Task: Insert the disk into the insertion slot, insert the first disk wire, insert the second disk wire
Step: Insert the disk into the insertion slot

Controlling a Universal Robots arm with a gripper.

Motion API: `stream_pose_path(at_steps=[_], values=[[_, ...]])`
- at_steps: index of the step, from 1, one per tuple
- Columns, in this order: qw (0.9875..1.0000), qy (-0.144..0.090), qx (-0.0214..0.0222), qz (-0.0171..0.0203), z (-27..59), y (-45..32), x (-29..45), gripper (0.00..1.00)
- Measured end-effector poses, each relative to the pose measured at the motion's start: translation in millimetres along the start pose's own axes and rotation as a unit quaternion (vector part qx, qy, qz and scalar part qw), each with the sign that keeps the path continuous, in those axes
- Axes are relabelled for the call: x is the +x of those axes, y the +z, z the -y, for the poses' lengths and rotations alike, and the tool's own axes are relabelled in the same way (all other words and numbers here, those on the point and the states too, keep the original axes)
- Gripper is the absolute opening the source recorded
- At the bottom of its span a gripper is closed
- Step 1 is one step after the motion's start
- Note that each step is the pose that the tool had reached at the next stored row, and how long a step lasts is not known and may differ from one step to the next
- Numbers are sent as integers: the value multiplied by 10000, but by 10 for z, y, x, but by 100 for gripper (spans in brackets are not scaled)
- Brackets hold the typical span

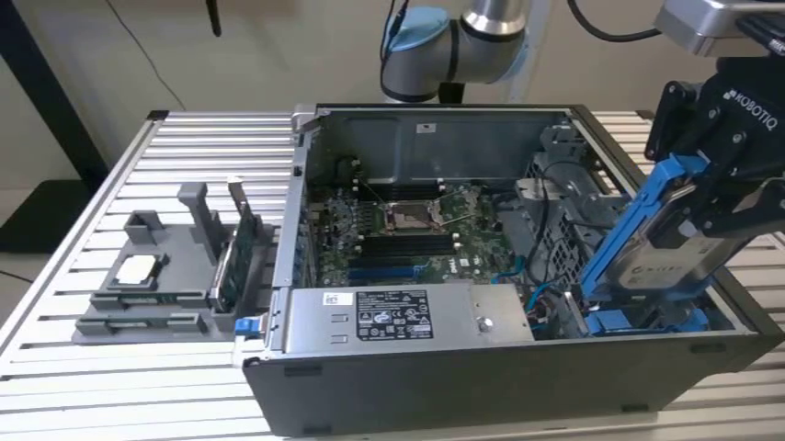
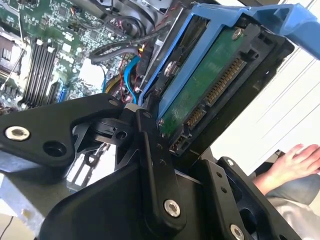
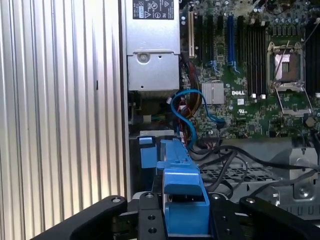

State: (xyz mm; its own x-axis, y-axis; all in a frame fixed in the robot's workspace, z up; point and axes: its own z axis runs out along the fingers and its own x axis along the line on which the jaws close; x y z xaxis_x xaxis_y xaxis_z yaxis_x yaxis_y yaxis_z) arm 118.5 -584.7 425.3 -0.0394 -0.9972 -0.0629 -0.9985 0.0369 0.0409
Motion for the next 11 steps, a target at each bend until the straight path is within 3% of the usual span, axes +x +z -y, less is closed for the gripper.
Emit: stream_pose_path(at_steps=[11], values=[[9999,-125,-4,-5,4,137,-17,33]])
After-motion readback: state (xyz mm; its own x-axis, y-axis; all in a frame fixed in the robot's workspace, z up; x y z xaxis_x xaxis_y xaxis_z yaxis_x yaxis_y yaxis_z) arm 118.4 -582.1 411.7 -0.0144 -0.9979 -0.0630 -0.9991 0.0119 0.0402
